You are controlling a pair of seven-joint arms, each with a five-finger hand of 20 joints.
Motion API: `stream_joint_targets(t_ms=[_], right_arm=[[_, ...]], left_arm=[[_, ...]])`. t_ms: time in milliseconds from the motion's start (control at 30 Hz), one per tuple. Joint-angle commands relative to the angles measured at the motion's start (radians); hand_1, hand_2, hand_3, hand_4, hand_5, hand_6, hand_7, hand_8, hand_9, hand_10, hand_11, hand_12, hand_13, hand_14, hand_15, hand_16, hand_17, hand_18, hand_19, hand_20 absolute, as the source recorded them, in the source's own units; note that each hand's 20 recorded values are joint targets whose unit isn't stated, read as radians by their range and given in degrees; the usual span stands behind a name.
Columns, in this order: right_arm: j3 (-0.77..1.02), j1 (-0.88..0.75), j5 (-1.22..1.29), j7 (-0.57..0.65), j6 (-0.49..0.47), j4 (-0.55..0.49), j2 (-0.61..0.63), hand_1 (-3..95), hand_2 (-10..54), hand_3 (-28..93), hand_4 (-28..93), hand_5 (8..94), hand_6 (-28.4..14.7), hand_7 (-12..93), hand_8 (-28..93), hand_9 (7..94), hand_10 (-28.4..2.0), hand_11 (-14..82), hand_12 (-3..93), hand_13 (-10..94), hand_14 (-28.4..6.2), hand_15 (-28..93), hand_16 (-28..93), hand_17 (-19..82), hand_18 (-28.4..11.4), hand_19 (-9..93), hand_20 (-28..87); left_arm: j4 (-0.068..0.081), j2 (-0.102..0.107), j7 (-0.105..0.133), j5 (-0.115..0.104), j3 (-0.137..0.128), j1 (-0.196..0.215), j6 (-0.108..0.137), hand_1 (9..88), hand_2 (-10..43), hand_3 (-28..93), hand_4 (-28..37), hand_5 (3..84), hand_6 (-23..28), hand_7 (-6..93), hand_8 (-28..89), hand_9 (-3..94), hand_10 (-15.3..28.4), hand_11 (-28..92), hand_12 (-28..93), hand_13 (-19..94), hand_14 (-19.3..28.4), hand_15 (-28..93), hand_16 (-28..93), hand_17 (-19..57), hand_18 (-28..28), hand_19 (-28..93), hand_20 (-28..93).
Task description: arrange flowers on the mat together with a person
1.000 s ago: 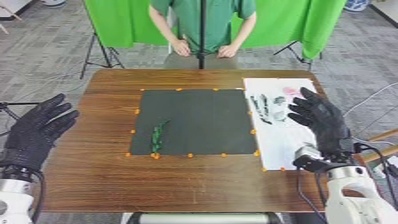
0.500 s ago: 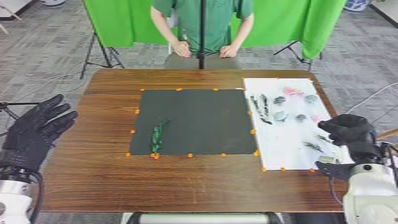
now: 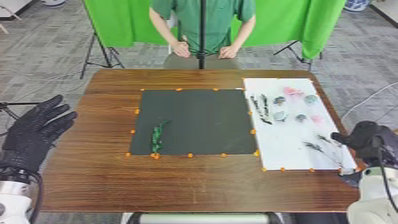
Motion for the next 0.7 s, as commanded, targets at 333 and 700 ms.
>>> stream_joint_targets(t_ms=[333, 700], right_arm=[[-0.047, 0.015, 0.009, 0.026, -0.057, 0.081, -0.029, 31.6, -9.5, 73, -28, 56.4, -2.4, 65, -20, 57.5, -14.2, 66.7, 43.1, 51, -15.5, 84, 32, 27, -19.6, 85, 47], [-0.084, 0.038, -0.017, 0.015, -0.059, 0.13, -0.031, 53.4, -9.5, 49, -28, 59.9, 1.1, 66, 14, 65.7, -12.1, 67.0, 43.7, 58, -12.9, 83, 34, 34, -18.9, 90, 45]], left_arm=[[-0.002, -0.009, 0.002, -0.005, 0.0, 0.016, 0.011, 26.8, -1.7, 68, -20.8, 37.5, 4.4, 16.9, -7, 32.7, 13.1, 21, 17, 31, 15.8, 25, 3, -4.0, 21.4, 38, 12], [0.0, -0.009, 0.0, -0.005, 0.0, 0.014, 0.008, 26.8, -1.7, 68, -21.0, 37.4, 4.4, 16.8, -7, 32.7, 13.2, 21, 17, 31, 15.8, 25, 3, -4.1, 21.5, 38, 12]])
